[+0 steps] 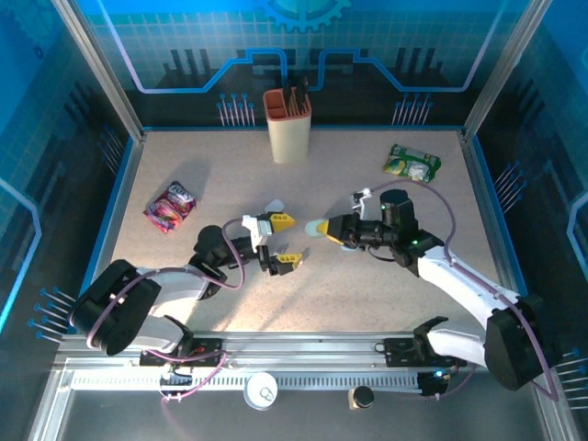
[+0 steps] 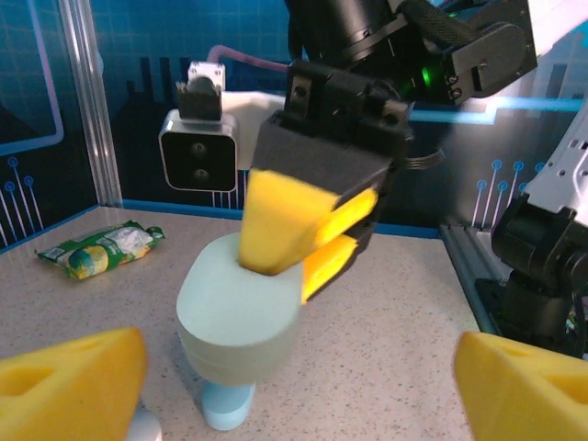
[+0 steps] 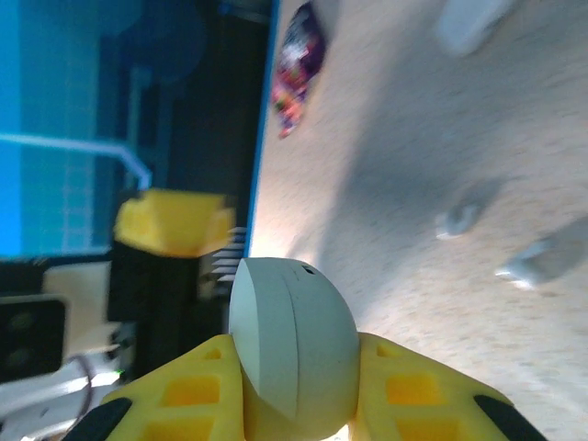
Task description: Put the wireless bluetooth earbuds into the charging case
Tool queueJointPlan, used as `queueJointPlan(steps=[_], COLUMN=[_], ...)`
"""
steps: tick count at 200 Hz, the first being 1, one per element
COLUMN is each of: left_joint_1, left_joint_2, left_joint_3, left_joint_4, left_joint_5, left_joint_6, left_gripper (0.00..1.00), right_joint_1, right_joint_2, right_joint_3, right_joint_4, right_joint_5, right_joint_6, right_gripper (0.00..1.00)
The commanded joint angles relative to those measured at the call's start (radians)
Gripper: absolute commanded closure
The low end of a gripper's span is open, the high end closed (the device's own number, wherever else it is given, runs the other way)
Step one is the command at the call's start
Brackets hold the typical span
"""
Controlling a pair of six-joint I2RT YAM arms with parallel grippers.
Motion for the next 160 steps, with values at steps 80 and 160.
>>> queueJointPlan(steps=[80, 160], left_joint_1=[0.007, 0.029], left_joint_2=[-0.181, -0.108], left_joint_3=[0.059, 0.194], left_joint_4=[-0.506, -0.767], left_joint_5=[-0.154, -0.485], left_joint_6=[0.133, 0.04], left_gripper=[0.01, 0.01], right_joint_1=[-0.32, -0.373], right_joint_2=[0.111, 0.381], right_joint_3=[-0.027, -0.039], right_joint_4=[-0.149, 0.06], right_joint_5=[0.265, 0.255], right_joint_6=[-0.257, -0.2], right_gripper=[0.82, 0.79])
